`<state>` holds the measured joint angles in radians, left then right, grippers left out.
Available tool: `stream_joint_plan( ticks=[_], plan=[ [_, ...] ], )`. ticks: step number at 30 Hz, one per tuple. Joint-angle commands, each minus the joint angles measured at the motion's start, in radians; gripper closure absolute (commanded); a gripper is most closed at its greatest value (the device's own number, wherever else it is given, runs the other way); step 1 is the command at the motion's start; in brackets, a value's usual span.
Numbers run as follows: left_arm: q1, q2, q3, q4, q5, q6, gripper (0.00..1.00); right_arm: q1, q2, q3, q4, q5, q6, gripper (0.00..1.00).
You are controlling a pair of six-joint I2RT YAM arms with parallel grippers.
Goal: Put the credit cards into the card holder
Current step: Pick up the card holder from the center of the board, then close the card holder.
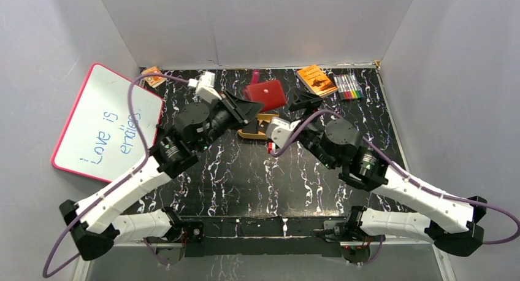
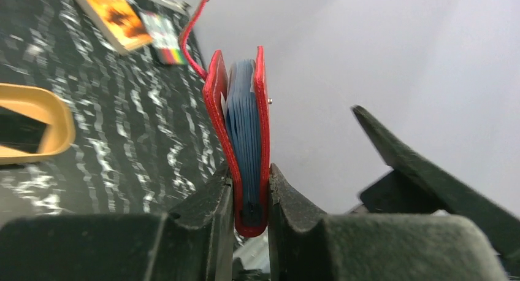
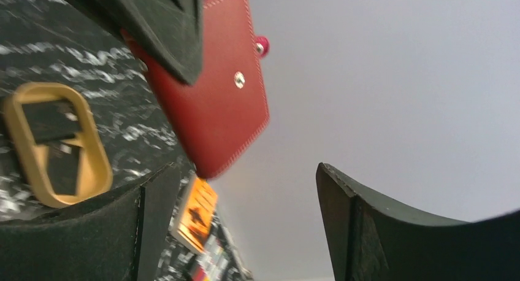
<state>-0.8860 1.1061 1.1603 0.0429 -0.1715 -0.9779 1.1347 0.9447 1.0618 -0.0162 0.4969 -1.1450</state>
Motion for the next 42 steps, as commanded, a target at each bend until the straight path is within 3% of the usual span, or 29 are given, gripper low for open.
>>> stream_joint_plan(
  ticks=[1, 7, 10, 14, 18, 22, 29, 33, 42],
  plan=[
    [0.025, -0.136, 0.005, -0.124, -0.179, 0.148, 1.0, 0.007, 0.041, 0.206, -0.258, -0.156, 0.359, 0.09],
    [0.025, -0.255, 0.001, -0.248, -0.094, 0.346, 1.0, -0.034, 0.179, 0.424, -0.398, -0.443, 0.67, 0.04],
    [0.025, -0.294, 0.025, -0.315, 0.021, 0.43, 1.0, -0.187, 0.204, 0.491, -0.403, -0.719, 0.807, 0.02],
    [0.025, -0.35, 0.051, -0.403, 0.199, 0.497, 1.0, -0.325, 0.191, 0.478, -0.34, -0.946, 0.968, 0.01],
    [0.025, -0.409, 0.049, -0.442, 0.355, 0.54, 1.0, -0.48, 0.144, 0.371, -0.187, -1.254, 1.214, 0.01],
    [0.025, -0.459, 0.021, -0.425, 0.487, 0.575, 1.0, -0.561, 0.082, 0.206, 0.103, -1.483, 1.523, 0.01],
    [0.025, -0.416, 0.043, -0.402, 0.709, 0.621, 1.0, -0.569, 0.036, 0.015, 0.485, -1.593, 1.936, 0.01],
    [0.024, -0.359, 0.057, -0.376, 0.792, 0.63, 1.0, -0.569, 0.033, -0.036, 0.656, -1.611, 2.084, 0.01],
    [0.025, -0.28, 0.092, -0.301, 0.837, 0.637, 1.0, -0.567, 0.029, 0.002, 0.433, -1.657, 1.981, 0.03]
  ],
)
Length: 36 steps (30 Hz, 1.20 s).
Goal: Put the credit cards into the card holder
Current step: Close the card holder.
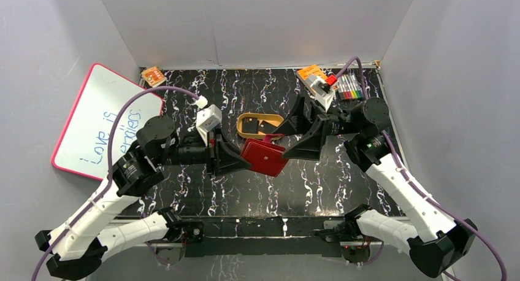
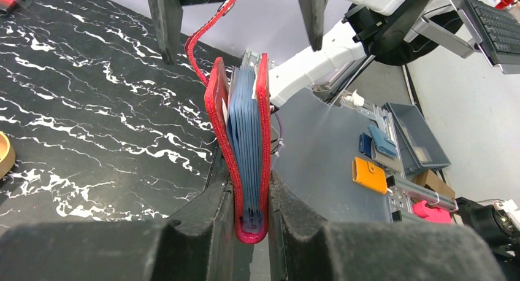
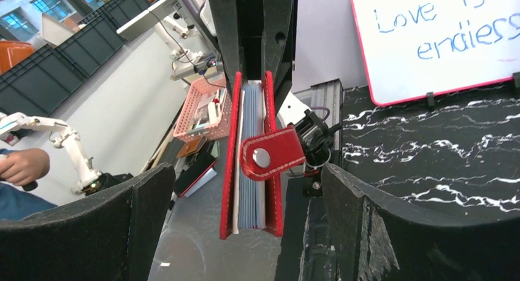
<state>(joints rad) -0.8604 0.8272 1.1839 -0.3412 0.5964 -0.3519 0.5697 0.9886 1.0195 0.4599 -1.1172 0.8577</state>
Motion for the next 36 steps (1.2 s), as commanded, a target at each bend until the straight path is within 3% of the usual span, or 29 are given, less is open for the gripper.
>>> stream_joint_plan(
  ticks=[1, 8, 13, 20, 24, 29, 30, 32, 33, 36],
  plan=[
    [0.0, 0.005, 0.072, 0.086, 0.069, 0.011, 1.0, -0.002, -0.013, 0.044, -0.05, -0.051, -0.021, 0.04],
    [0.0, 0.019, 0.069, 0.119, 0.052, 0.007, 1.0, 0.008, -0.003, 0.047, -0.096, -0.071, -0.022, 0.19],
    [0.0, 0.034, 0.076, 0.127, 0.06, 0.005, 1.0, 0.016, 0.006, 0.056, -0.116, -0.06, -0.025, 0.36],
    [-0.001, 0.043, 0.068, 0.142, 0.054, 0.003, 1.0, 0.036, 0.01, 0.061, -0.11, -0.043, -0.015, 0.4],
    [0.0, 0.045, 0.063, 0.162, 0.049, 0.001, 1.0, 0.041, 0.011, 0.072, -0.125, -0.048, -0.029, 0.57],
    [0.0, 0.044, 0.048, 0.19, 0.033, -0.012, 1.0, 0.042, -0.007, 0.07, -0.122, -0.028, -0.037, 0.91],
    [-0.001, 0.041, 0.04, 0.198, 0.024, -0.027, 0.88, 0.041, -0.012, 0.068, -0.117, -0.016, -0.036, 0.96],
    [0.0, 0.032, 0.022, 0.216, 0.002, -0.056, 0.51, 0.042, -0.024, 0.06, -0.086, 0.016, -0.015, 1.0],
    [0.0, 0.025, 0.01, 0.228, -0.013, -0.077, 0.4, 0.041, -0.029, 0.052, -0.058, 0.033, 0.001, 1.0],
    [0.0, -0.019, -0.063, 0.319, -0.046, -0.152, 0.26, 0.041, -0.036, 0.036, 0.002, 0.09, 0.034, 1.0]
  ],
)
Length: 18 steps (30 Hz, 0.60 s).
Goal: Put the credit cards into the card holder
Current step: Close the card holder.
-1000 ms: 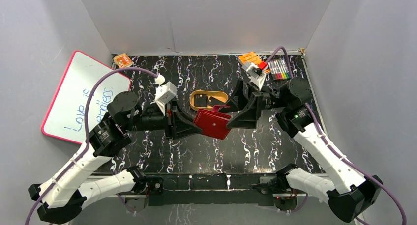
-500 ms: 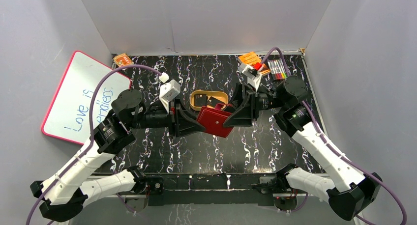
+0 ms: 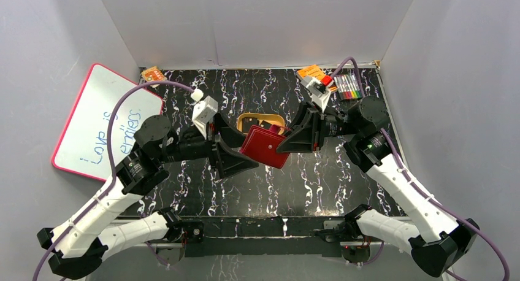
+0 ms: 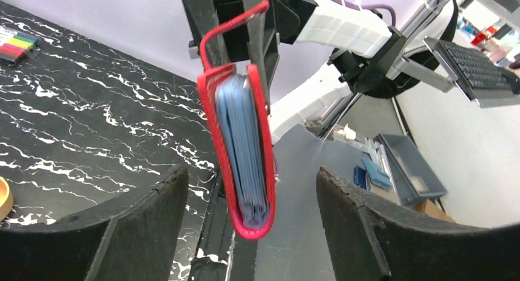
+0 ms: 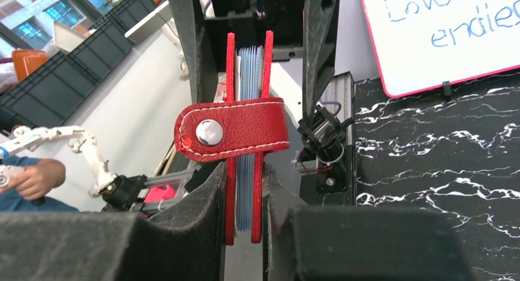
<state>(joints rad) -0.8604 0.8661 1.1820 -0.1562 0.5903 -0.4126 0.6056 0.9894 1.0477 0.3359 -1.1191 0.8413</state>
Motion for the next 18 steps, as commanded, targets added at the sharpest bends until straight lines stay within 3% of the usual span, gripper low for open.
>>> stream_joint_plan(
  ticks=[1, 9, 18],
  plan=[
    [0.0, -0.074, -0.094, 0.187, -0.048, -0.121, 0.24, 0.006, -0.036, 0.004, 0.144, 0.104, 0.064, 1.0],
    [0.0, -0.109, -0.231, 0.411, -0.156, -0.26, 0.21, 0.006, -0.017, -0.029, 0.214, 0.15, 0.122, 1.0],
    [0.0, -0.11, -0.235, 0.433, -0.27, -0.269, 0.22, 0.006, -0.006, -0.03, 0.205, 0.153, 0.124, 1.0]
  ],
)
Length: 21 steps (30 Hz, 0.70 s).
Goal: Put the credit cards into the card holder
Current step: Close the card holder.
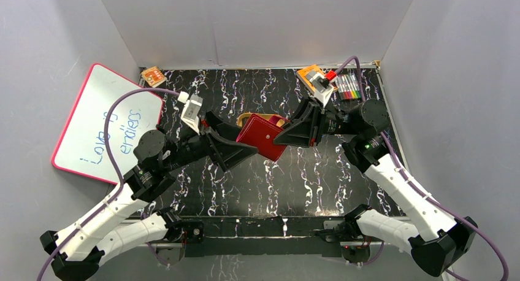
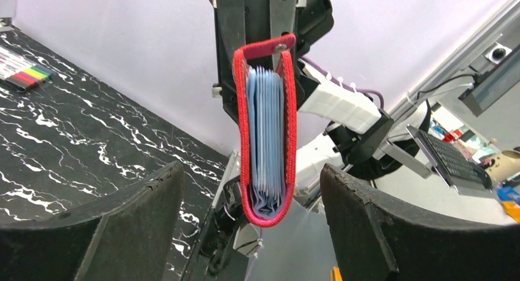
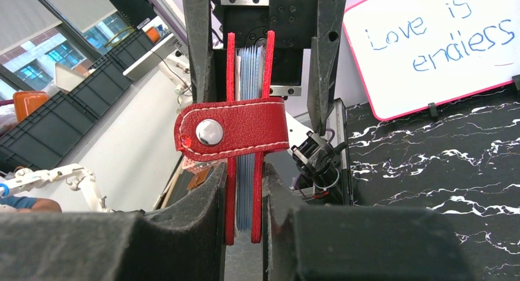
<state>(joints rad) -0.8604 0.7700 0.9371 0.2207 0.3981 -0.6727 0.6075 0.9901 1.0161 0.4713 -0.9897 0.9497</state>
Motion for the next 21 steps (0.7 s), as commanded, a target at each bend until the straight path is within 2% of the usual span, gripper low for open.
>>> stream_joint_plan(
  ticks=[1, 5, 15, 17, 19, 20, 21],
  plan=[
    [0.0, -0.018, 0.007, 0.061, -0.089, -0.008, 0.23, 0.003, -0.007, 0.0, 0.069, 0.023, 0.014, 1.0],
    [0.0, -0.01, 0.011, 0.074, -0.085, -0.01, 0.31, 0.004, -0.009, 0.0, 0.062, 0.023, 0.009, 1.0],
    [0.0, 0.006, 0.01, 0.076, -0.048, -0.019, 0.67, 0.004, -0.001, 0.005, 0.061, 0.024, 0.009, 1.0],
    [0.0, 0.006, 0.01, 0.076, -0.046, -0.02, 0.77, 0.003, -0.003, 0.003, 0.061, 0.024, 0.008, 1.0],
    [-0.001, 0.008, 0.009, 0.072, -0.045, -0.021, 0.92, 0.004, -0.005, -0.001, 0.057, 0.021, 0.001, 1.0],
    [-0.001, 0.007, 0.009, 0.067, -0.05, -0.02, 1.0, 0.004, -0.01, -0.003, 0.045, 0.022, -0.008, 0.97],
    [0.0, 0.005, 0.012, 0.054, -0.058, -0.019, 1.0, 0.004, -0.018, -0.002, 0.01, 0.022, -0.031, 0.81]
  ],
)
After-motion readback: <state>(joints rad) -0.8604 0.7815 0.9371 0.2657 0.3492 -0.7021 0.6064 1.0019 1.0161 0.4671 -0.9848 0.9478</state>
